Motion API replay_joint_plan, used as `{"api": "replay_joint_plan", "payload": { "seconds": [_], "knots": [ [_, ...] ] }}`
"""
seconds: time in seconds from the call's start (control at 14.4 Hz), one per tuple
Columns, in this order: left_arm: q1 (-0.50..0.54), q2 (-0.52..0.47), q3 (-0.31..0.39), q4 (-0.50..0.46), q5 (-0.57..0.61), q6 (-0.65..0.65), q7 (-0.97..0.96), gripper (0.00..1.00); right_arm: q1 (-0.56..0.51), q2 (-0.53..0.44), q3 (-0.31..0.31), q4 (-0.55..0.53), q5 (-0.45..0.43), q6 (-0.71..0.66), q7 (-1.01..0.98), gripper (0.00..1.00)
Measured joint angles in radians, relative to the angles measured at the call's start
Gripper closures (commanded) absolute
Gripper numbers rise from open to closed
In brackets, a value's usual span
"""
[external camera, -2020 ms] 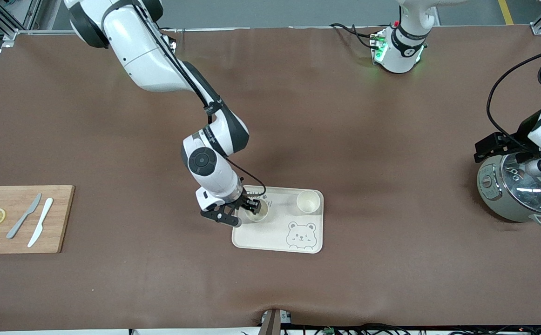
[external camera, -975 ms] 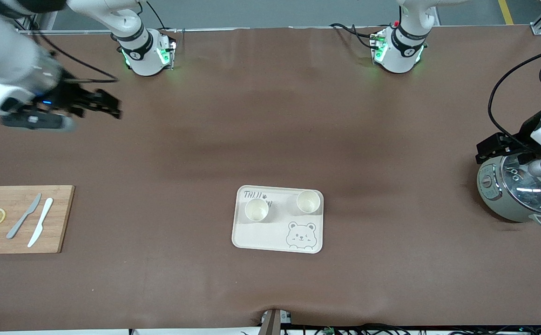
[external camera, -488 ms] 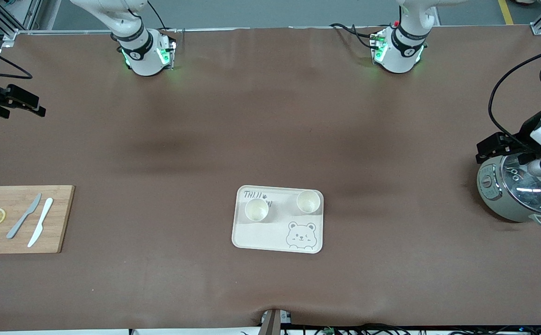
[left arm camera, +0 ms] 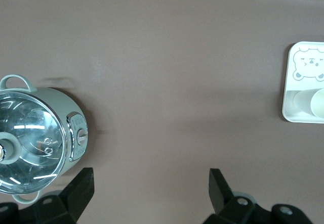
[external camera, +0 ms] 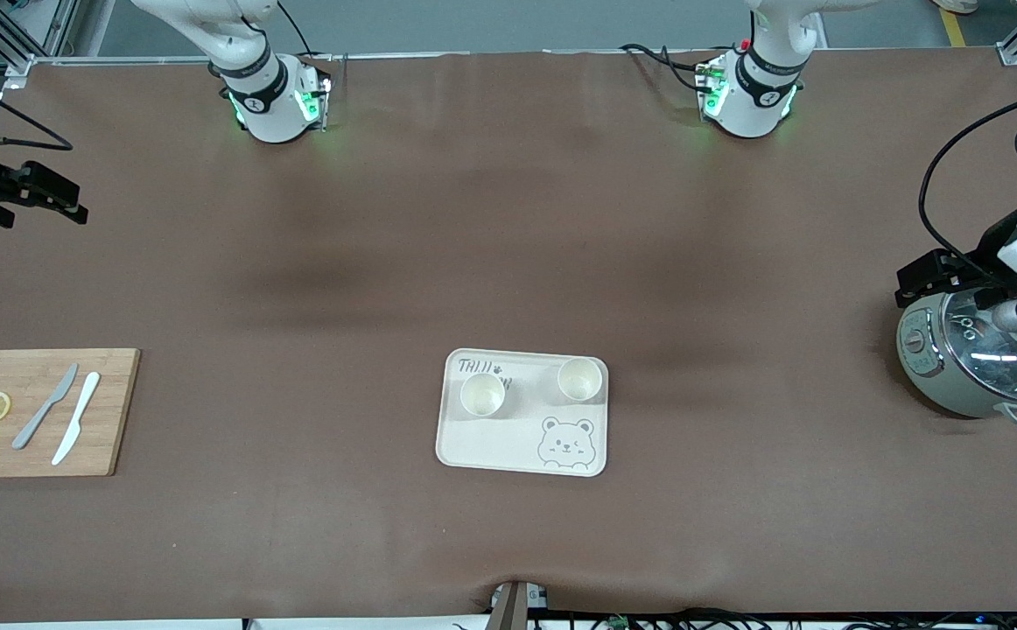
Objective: Place white IKEA cup upright on tray with both arms
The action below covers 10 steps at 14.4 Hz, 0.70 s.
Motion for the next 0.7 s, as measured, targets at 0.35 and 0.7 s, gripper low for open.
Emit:
{"api": "replay_joint_plan", "payload": {
  "seconds": [0.35, 0.7],
  "knots": [
    [0.000, 0.000, 0.000, -0.001, 0.000, 0.000, 0.001, 0.00, 0.016, -0.034, 0.011, 0.009, -0.012, -0.007, 0.029, 0.00],
    [0.000, 0.000, 0.000, -0.001, 0.000, 0.000, 0.001, 0.00, 0.003, -0.034, -0.006, 0.061, -0.012, -0.036, 0.036, 0.00]
  ]
}}
